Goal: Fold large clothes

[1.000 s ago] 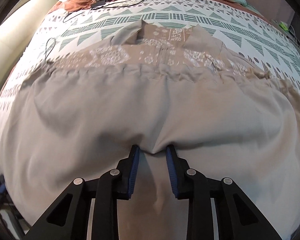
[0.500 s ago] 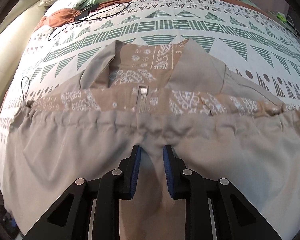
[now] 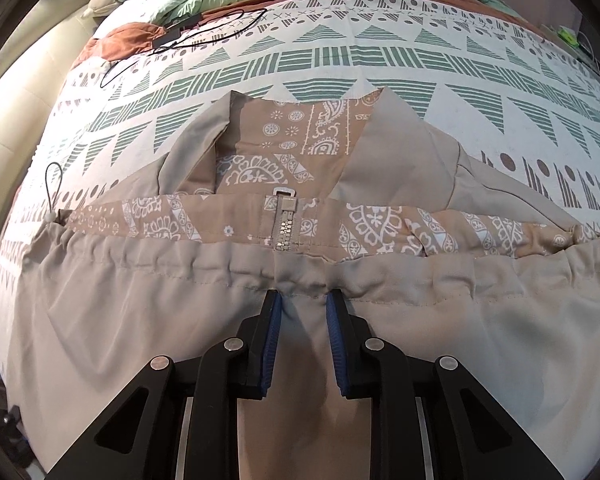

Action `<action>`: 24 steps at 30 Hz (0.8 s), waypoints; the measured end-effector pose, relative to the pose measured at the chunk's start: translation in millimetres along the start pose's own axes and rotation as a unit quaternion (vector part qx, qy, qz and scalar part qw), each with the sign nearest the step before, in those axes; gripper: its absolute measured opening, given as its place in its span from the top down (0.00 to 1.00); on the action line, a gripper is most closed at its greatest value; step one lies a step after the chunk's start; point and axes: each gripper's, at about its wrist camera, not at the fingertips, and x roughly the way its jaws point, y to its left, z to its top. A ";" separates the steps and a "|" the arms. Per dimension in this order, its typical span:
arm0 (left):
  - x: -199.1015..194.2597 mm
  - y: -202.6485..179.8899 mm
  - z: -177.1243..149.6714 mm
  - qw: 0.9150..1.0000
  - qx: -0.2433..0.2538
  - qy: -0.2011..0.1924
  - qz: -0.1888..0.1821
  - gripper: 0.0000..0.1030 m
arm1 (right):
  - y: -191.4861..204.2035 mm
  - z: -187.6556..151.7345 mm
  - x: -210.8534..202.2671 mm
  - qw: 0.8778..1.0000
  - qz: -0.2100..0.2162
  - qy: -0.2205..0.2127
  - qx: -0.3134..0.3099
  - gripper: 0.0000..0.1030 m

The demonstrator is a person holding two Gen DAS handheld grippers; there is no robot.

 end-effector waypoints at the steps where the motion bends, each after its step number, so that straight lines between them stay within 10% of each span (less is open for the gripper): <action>1: 1.7 -0.9 0.2 1.000 0.001 -0.003 0.001 0.58 | -0.7 1.5 0.7 1.000 0.001 0.000 0.001 0.78; 13: 18.2 -2.5 5.0 1.000 -0.016 0.007 -0.018 0.58 | -1.5 8.5 4.5 1.000 0.004 -0.018 0.004 0.78; 24: -0.6 -2.5 -0.5 0.999 -0.013 -0.002 -0.041 0.90 | -2.6 -35.3 -69.8 0.997 0.040 -0.073 0.009 0.74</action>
